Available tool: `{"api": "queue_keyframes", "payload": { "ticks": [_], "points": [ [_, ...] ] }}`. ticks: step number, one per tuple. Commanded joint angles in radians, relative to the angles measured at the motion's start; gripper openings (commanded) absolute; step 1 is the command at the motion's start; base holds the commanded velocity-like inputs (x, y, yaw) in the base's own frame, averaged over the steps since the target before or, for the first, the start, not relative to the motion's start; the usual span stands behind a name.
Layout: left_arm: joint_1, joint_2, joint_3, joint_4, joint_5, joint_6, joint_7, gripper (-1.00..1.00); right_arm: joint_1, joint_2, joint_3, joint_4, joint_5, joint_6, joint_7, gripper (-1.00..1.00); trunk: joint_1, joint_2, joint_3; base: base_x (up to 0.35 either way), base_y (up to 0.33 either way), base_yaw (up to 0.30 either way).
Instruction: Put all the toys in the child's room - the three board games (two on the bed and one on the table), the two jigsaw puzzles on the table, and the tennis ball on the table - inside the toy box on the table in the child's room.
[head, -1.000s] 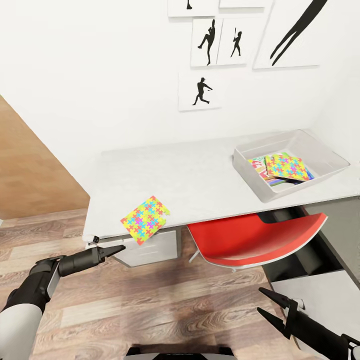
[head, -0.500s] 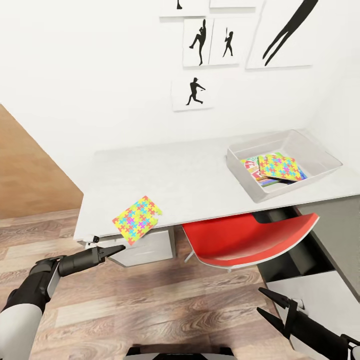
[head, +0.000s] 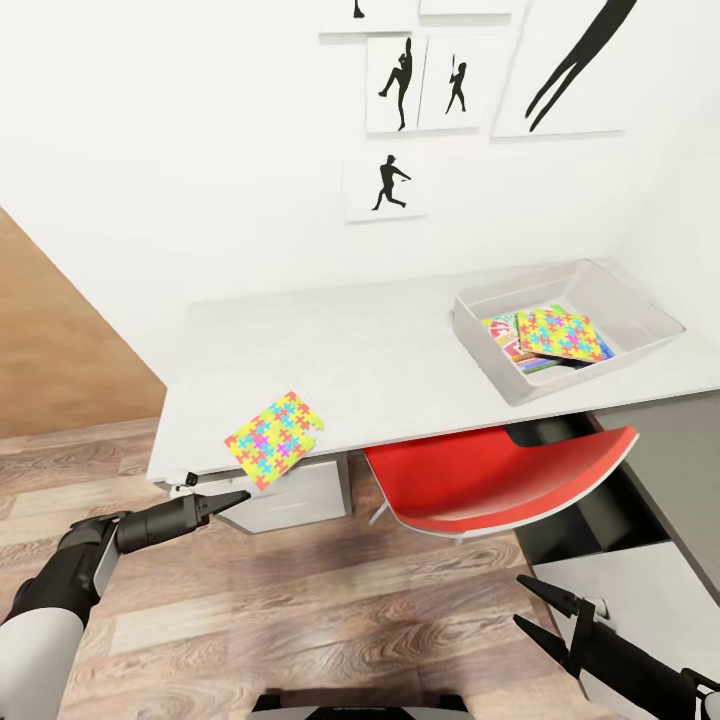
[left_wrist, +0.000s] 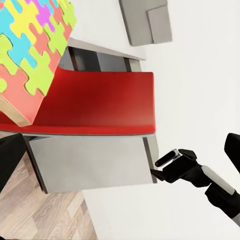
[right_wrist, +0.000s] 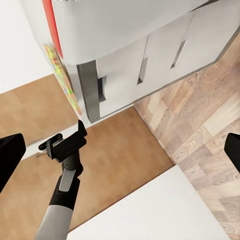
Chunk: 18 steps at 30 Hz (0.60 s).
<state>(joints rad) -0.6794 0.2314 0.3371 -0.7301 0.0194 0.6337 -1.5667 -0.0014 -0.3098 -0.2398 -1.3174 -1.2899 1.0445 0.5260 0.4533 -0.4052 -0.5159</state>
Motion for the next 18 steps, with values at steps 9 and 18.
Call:
{"api": "queue_keyframes", "payload": {
  "ticks": [9,18],
  "points": [
    [0.000,0.006,0.001,0.000,-0.001,0.011,-0.004,1.00,0.000,0.000,-0.001,0.000,0.007,0.003,0.008,1.00,0.024,-0.044,-0.020,0.000,0.000,0.000],
    [0.000,0.013,0.001,0.000,-0.001,0.011,-0.004,1.00,0.000,0.000,-0.001,0.000,0.007,0.003,0.008,1.00,0.043,-0.079,-0.036,0.000,0.000,0.000]
  ]
}}
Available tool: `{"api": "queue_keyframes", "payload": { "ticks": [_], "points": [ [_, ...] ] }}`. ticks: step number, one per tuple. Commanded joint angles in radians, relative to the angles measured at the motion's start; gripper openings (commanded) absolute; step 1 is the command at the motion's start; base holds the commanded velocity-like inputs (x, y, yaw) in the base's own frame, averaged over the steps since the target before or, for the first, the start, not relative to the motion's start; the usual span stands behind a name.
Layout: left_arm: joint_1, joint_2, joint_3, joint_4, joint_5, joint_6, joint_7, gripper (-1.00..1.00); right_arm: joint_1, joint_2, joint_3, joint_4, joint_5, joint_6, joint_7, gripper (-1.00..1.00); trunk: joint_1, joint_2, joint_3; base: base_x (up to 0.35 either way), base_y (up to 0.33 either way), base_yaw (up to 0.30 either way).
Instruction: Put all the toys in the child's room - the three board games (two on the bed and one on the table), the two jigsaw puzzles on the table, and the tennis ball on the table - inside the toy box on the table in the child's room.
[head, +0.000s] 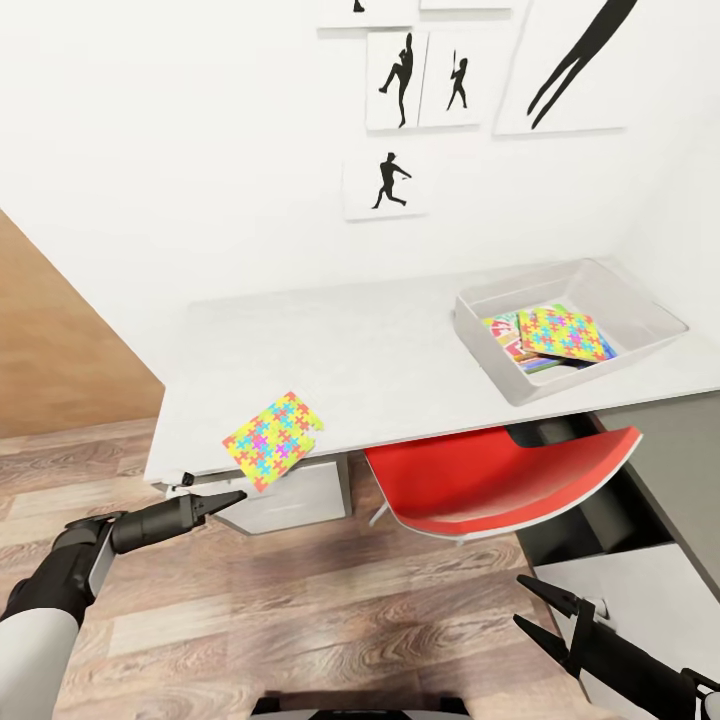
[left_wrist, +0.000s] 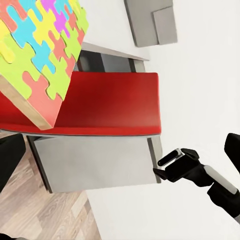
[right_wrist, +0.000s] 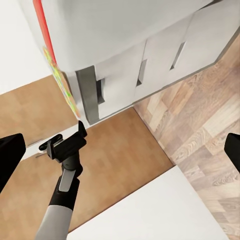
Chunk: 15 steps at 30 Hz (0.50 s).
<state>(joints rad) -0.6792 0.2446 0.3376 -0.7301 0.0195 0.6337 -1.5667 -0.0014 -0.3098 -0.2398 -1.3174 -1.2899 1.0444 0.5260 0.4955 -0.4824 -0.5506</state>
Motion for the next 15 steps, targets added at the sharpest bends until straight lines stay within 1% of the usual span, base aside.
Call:
{"api": "queue_keyframes", "payload": {
  "ticks": [1,7,14,15],
  "points": [
    [0.000,0.000,0.001,0.000,0.000,0.011,-0.004,1.00,0.000,0.000,-0.001,0.000,0.007,0.003,0.008,1.00,0.004,-0.009,-0.004,0.000,0.000,0.000],
    [0.000,0.001,0.001,0.000,0.000,0.011,-0.004,1.00,0.000,0.000,-0.001,0.000,0.007,0.003,0.008,1.00,0.027,-0.051,-0.023,0.000,0.000,0.000],
    [0.000,0.001,0.001,0.000,0.000,0.012,-0.004,1.00,0.000,0.000,-0.001,0.000,0.007,0.003,0.008,1.00,0.027,-0.051,-0.023,0.000,0.000,0.000],
    [0.000,0.001,0.001,0.000,0.000,0.012,-0.004,1.00,0.000,0.000,-0.001,0.000,0.007,0.003,0.008,1.00,0.031,-0.058,-0.026,0.000,0.000,0.000]
  ]
}}
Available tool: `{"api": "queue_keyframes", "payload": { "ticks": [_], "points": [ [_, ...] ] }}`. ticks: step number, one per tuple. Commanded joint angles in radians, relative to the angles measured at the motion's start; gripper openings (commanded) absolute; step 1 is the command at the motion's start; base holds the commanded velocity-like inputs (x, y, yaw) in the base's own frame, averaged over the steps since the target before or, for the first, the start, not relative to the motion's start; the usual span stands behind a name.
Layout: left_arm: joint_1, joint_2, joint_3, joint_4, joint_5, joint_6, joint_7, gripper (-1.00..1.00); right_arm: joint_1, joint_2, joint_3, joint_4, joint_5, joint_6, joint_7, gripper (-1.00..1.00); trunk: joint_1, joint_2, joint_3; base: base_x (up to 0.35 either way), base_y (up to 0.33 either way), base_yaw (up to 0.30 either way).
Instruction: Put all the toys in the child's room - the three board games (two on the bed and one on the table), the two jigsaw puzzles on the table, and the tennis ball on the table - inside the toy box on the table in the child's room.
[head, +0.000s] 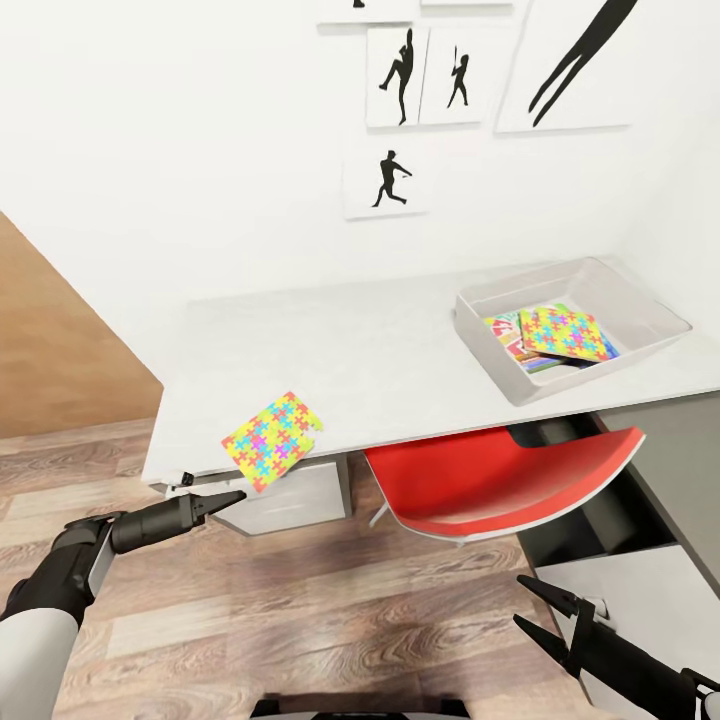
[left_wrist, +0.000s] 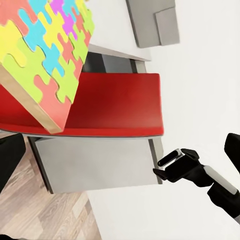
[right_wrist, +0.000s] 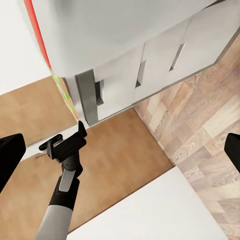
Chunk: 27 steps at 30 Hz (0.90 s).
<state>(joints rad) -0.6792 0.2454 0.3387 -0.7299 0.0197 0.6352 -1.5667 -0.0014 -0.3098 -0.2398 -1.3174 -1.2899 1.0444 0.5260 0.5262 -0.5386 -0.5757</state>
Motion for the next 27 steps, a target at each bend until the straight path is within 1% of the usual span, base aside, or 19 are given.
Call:
{"api": "queue_keyframes", "payload": {
  "ticks": [1,19,24,27],
  "points": [
    [0.000,0.000,0.000,0.000,-0.001,0.011,-0.004,1.00,0.000,0.000,-0.001,0.000,0.007,0.003,0.008,1.00,0.004,-0.008,-0.004,0.000,0.000,0.000],
    [0.000,0.001,0.003,0.001,0.000,0.009,-0.004,1.00,0.000,0.001,-0.001,0.000,0.007,0.003,0.008,1.00,0.073,-0.134,-0.061,0.000,0.000,0.000],
    [0.000,0.000,0.030,0.001,-0.001,0.009,-0.004,1.00,0.000,0.002,-0.001,0.000,0.007,0.003,0.008,1.00,0.092,-0.169,-0.076,0.000,0.000,0.000],
    [0.000,0.000,0.038,0.001,-0.001,0.009,-0.004,1.00,0.000,0.003,-0.001,0.000,0.007,0.003,0.008,1.00,0.104,-0.190,-0.086,0.000,0.000,0.000]
  ]
}}
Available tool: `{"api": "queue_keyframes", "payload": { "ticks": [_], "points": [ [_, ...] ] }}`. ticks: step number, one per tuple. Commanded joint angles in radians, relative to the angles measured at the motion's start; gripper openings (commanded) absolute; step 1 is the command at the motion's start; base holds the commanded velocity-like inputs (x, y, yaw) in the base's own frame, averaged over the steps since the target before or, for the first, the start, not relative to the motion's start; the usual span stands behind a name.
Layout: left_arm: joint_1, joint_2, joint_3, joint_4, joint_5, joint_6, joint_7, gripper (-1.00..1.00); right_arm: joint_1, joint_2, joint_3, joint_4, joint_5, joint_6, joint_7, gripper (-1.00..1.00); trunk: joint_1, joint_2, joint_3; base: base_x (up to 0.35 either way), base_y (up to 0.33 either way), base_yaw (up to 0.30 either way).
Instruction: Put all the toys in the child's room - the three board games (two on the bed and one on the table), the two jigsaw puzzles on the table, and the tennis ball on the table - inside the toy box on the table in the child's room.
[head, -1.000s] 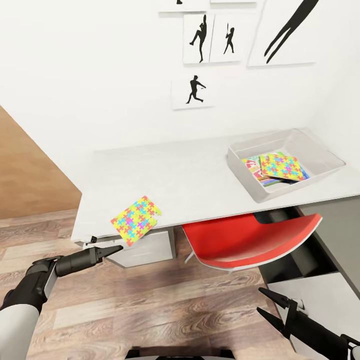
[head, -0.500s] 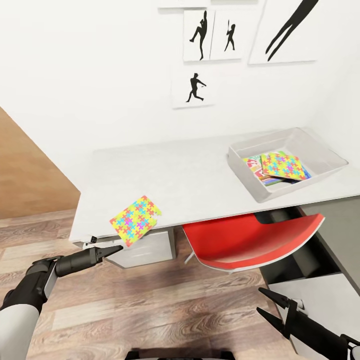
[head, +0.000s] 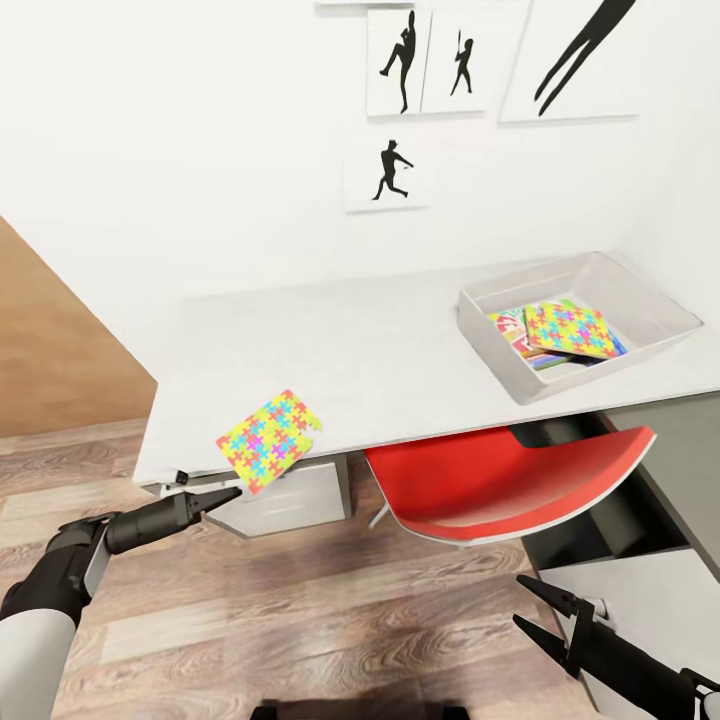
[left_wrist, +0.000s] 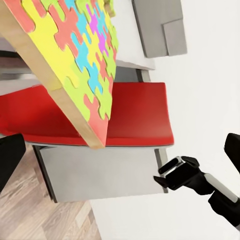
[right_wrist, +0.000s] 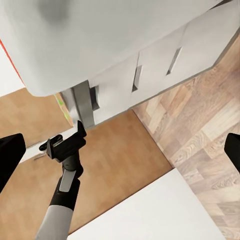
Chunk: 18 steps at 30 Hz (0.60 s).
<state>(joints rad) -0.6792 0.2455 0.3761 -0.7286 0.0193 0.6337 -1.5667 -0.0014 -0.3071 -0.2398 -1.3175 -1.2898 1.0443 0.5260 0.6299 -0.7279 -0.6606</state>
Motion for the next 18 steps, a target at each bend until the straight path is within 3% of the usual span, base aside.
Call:
{"api": "queue_keyframes", "payload": {
  "ticks": [1,18],
  "points": [
    [0.000,0.000,0.002,0.000,-0.001,0.011,-0.004,1.00,0.000,0.000,-0.001,0.000,0.007,0.003,0.008,1.00,0.004,-0.008,-0.004,0.000,0.000,0.000],
    [0.000,-0.001,0.006,0.004,-0.003,0.008,-0.004,1.00,0.000,0.000,-0.001,0.000,0.007,0.003,0.008,1.00,0.069,-0.127,-0.057,0.000,0.000,0.000]
  ]
}}
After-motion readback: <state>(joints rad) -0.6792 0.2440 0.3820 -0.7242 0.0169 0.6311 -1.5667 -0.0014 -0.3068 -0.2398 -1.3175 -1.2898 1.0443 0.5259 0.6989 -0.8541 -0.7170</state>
